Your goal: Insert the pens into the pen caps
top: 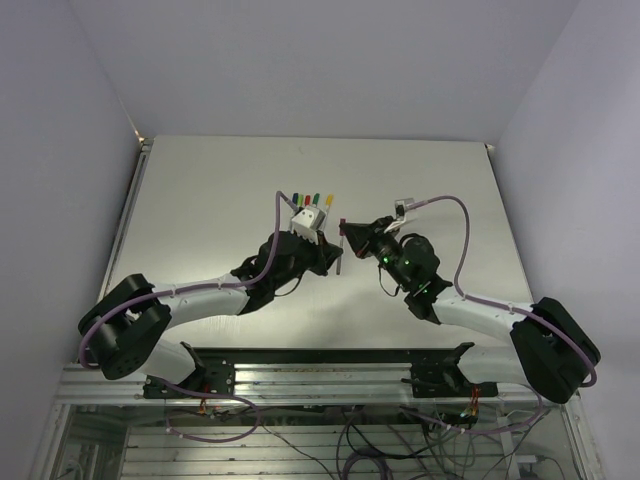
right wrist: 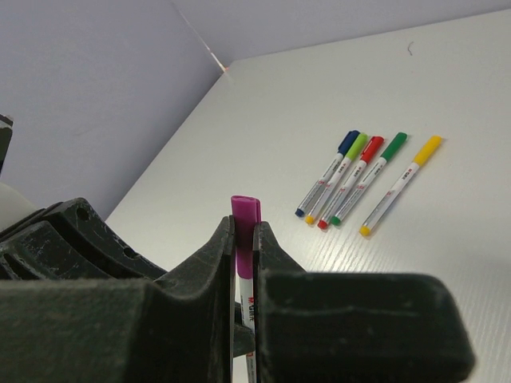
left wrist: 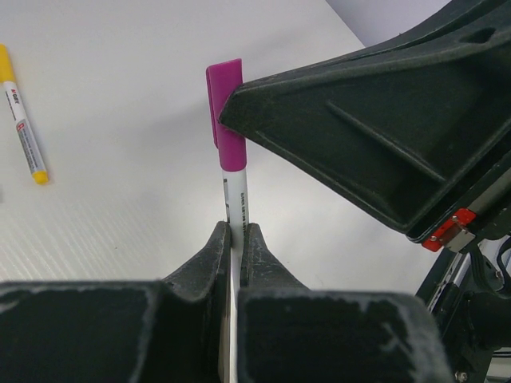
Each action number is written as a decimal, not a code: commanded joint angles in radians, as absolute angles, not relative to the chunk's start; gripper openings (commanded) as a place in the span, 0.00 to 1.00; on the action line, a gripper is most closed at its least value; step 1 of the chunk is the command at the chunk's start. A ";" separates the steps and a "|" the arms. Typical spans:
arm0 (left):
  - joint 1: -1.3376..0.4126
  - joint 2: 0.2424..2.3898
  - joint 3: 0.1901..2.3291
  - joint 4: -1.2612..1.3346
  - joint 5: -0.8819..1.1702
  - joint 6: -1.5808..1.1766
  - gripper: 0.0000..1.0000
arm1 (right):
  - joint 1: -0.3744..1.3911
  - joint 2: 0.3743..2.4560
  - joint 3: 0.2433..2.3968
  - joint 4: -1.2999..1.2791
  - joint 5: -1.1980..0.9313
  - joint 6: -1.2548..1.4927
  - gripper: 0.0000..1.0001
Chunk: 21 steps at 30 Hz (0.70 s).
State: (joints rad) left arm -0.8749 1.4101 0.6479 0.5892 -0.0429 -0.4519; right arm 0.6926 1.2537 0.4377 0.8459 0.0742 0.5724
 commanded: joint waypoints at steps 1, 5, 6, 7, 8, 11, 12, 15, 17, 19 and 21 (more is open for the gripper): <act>-0.839 1.352 0.748 0.877 -0.126 -0.434 0.07 | 0.747 1.290 0.402 0.622 -0.025 0.564 0.00; -0.839 1.357 0.739 0.836 -0.133 -0.435 0.07 | 0.749 1.282 0.445 0.594 0.018 0.549 0.00; -0.839 1.359 0.735 0.825 -0.132 -0.435 0.07 | 0.749 1.277 0.465 0.578 0.034 0.544 0.02; -0.839 1.363 0.731 0.811 -0.133 -0.437 0.07 | 0.749 1.271 0.485 0.565 0.050 0.537 0.11; -0.839 1.367 0.725 0.800 -0.135 -0.440 0.07 | 0.749 1.263 0.507 0.551 0.061 0.530 0.18; -0.839 1.384 0.700 0.767 -0.123 -0.449 0.07 | 0.747 1.228 0.569 0.508 0.125 0.517 0.30; -0.838 1.391 0.693 0.753 -0.113 -0.452 0.07 | 0.747 1.209 0.597 0.483 0.164 0.516 0.34; -0.838 1.419 0.680 0.683 -0.100 -0.449 0.07 | 0.747 1.131 0.642 0.424 0.242 0.515 0.42; -0.839 1.440 0.680 0.627 -0.110 -0.447 0.07 | 0.747 1.066 0.643 0.412 0.272 0.512 0.44; -0.839 1.465 0.685 0.589 -0.133 -0.449 0.07 | 0.747 1.002 0.636 0.385 0.300 0.509 0.46; -0.838 1.503 0.710 0.550 -0.157 -0.445 0.07 | 0.747 0.951 0.637 0.315 0.353 0.522 0.47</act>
State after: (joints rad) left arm -0.8413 1.4425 0.6617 0.6273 -0.1059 -0.4511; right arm 0.7437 1.0451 0.6155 0.4366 0.2367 0.5285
